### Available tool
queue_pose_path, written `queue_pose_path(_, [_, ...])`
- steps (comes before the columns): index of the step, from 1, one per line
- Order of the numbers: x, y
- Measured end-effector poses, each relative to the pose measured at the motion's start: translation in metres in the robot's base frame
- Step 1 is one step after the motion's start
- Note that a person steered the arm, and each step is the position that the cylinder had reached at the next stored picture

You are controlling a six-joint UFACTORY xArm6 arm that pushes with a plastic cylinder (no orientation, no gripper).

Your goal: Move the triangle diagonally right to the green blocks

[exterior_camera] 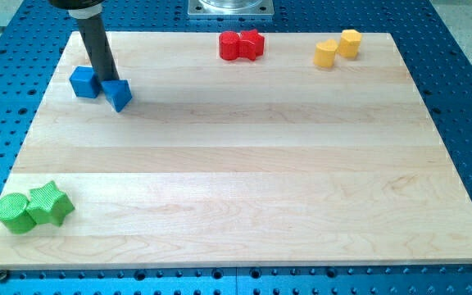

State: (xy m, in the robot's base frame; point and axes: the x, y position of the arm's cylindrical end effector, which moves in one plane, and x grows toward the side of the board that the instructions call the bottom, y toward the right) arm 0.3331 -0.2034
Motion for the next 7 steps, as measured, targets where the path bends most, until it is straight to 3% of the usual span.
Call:
queue_pose_path(1, [0.018, -0.01])
queue_pose_path(3, [0.043, 0.194])
queue_pose_path(4, [0.042, 0.195])
queue_pose_path(5, [0.02, 0.123])
queue_pose_path(6, [0.071, 0.108])
queue_pose_path(7, [0.075, 0.183])
